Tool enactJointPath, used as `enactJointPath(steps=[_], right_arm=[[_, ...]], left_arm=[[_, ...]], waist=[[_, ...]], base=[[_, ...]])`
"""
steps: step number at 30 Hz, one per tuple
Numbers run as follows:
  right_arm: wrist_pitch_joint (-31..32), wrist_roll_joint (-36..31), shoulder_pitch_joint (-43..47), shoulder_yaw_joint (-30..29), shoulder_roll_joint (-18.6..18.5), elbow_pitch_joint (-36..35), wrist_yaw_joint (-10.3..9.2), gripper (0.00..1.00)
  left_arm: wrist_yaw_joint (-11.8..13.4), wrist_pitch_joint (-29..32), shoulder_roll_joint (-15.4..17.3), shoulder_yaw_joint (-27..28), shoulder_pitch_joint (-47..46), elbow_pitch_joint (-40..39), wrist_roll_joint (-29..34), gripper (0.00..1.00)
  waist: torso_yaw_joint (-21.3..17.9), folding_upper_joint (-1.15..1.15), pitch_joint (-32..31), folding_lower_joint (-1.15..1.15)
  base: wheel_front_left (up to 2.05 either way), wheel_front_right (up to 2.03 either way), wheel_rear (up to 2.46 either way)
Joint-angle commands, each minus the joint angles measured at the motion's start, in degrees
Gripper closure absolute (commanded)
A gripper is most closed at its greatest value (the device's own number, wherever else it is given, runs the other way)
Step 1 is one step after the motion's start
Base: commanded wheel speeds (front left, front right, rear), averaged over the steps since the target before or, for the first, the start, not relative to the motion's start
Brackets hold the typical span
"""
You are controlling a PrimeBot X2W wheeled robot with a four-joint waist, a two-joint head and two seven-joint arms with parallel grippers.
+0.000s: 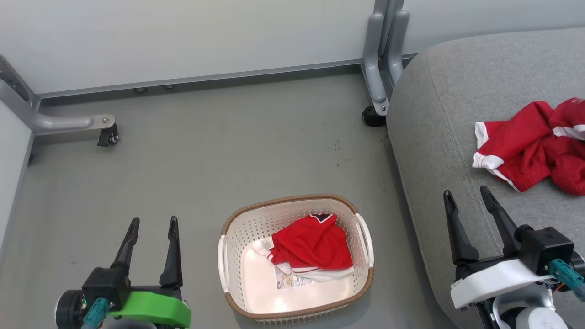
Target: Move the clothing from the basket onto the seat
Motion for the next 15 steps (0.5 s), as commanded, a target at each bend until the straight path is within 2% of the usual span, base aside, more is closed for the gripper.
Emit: enactJointPath(steps=[1,8,15], right_arm=[[-0.2,-0.1,0.0,-0.2,0.1,-0.3,-0.02,0.00],[-0.8,-0.1,-2.7,-0.6,0.2,-2.0,-0.02,0.00],[-2.2,0.5,-8.4,-0.3,-0.5,-3.8,-0.02,0.00]], left_arm=[[-0.3,0.0,-0.1,0.2,-1.1,0.0,0.4,0.00],[-1.2,0.0,-1.4,-0.7,-6.1,1.5,1.1,0.00],[-2.8,0.0,-3.8,-5.0,-16.9,7.5,2.8,0.00]], waist=[[0.0,0.00,0.2,0.00],[0.0,0.00,5.1,0.00],[-1.2,0.00,14.4,0.00]], base=[[0.00,0.00,0.00],[0.00,0.00,0.00],[0.00,0.00,0.00]])
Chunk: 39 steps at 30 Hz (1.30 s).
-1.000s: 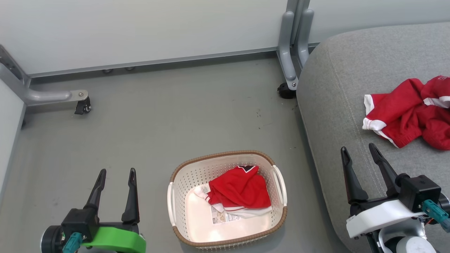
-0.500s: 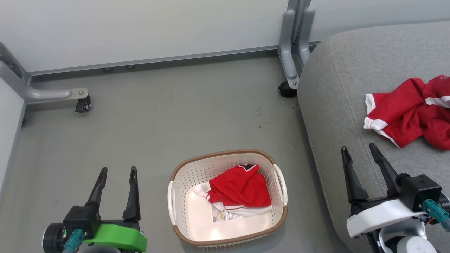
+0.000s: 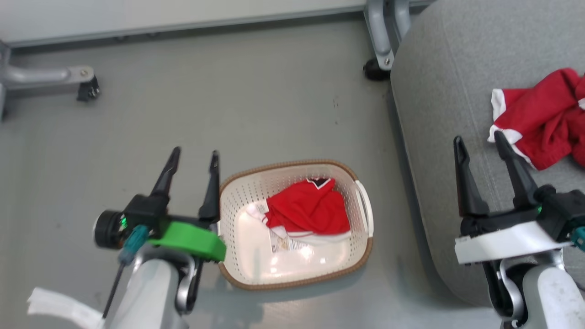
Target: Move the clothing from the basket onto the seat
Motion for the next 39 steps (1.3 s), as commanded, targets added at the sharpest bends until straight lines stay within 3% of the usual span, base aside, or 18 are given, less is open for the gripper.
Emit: enactJointPath(steps=[1,19,26,39], right_arm=[[-0.5,0.3,-1.5,0.0,-0.4,-0.5,-0.02,0.00],[-5.9,1.6,-16.1,3.8,-0.2,-2.9,-0.02,0.00],[-8.0,2.5,-19.9,7.0,0.8,-2.2,-0.02,0.00],[-9.2,5.4,-23.4,11.5,1.5,-1.0,-0.02,0.00]], left_arm=[[-0.5,0.0,-0.3,-0.9,-2.3,1.1,0.6,0.00],[-1.0,2.0,-1.4,-19.0,-28.6,28.5,-2.4,0.00],[0.2,3.0,-1.2,-19.9,-36.5,38.3,-2.6,0.00],[1.1,3.3,3.5,-19.2,-45.6,49.9,-2.6,0.00]], waist=[[-1.2,0.00,7.0,0.00],[-9.8,0.00,32.2,0.00],[-13.6,0.00,39.1,0.00],[-19.5,0.00,45.7,0.00]], base=[[0.00,0.00,0.00],[0.00,0.00,0.00],[0.00,0.00,0.00],[0.00,0.00,0.00]])
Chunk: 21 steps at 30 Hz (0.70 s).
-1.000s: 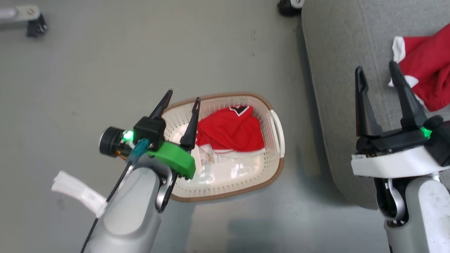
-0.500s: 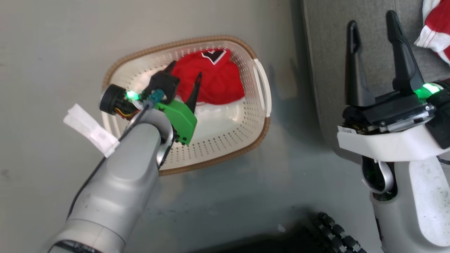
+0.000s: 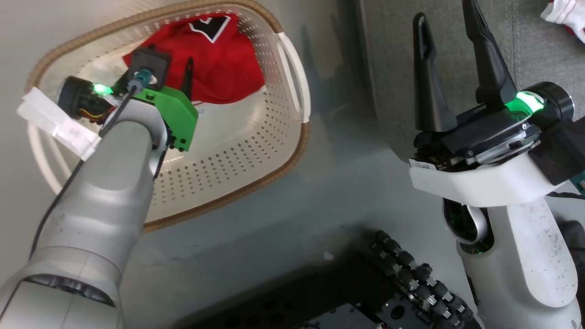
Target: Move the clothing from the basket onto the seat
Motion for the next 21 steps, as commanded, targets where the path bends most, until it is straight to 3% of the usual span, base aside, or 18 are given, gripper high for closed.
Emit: enactJointPath(steps=[1,11,21], right_arm=[[-0.3,0.5,-1.1,0.3,0.1,-0.4,-0.02,0.00],[-0.3,1.9,0.6,0.7,0.2,-2.1,-0.02,0.00],[-0.3,1.4,2.6,1.1,0.2,-3.5,-0.02,0.00]], left_arm=[[0.2,-0.2,1.3,0.3,-1.5,0.7,-0.3,0.00],[2.3,0.8,3.1,1.2,-5.1,4.9,-1.4,0.00],[1.5,5.1,3.3,0.5,-5.7,7.0,-2.3,0.00]], waist=[[-3.9,0.00,3.9,-0.01],[-4.7,0.00,5.4,-0.01],[-4.6,0.00,6.2,-0.01]], base=[[0.00,0.00,0.00],[0.00,0.00,0.00],[0.00,0.00,0.00]])
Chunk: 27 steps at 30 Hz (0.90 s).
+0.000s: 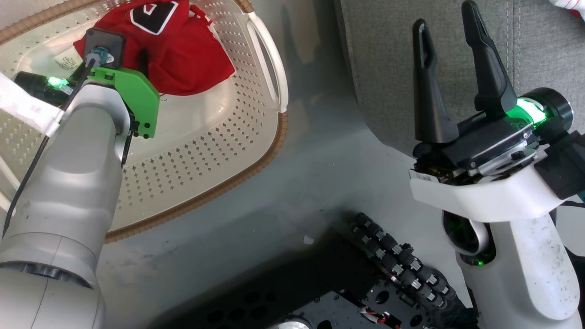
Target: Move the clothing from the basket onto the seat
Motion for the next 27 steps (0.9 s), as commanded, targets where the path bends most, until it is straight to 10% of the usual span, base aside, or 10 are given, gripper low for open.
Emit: enactJointPath(steps=[1,3,27], right_arm=[[-0.2,-0.4,1.1,0.1,0.0,-0.7,-0.02,0.00],[-0.2,-0.8,1.3,0.0,0.0,-1.1,-0.02,0.00],[-0.2,0.1,-0.7,-1.1,0.0,1.7,-0.02,0.00]], left_arm=[[-0.6,1.7,0.4,-0.5,-0.6,0.6,-0.3,0.40],[-0.8,2.9,0.5,-0.7,-0.5,0.8,-0.3,1.00],[-2.3,-7.6,0.9,-0.2,3.1,-1.5,-3.2,1.00]], waist=[[0.0,0.00,0.1,0.00],[-0.1,0.00,0.1,0.00],[0.8,0.00,-5.9,0.00]], base=[[0.00,0.00,0.00],[0.00,0.00,0.00],[0.00,0.00,0.00]])
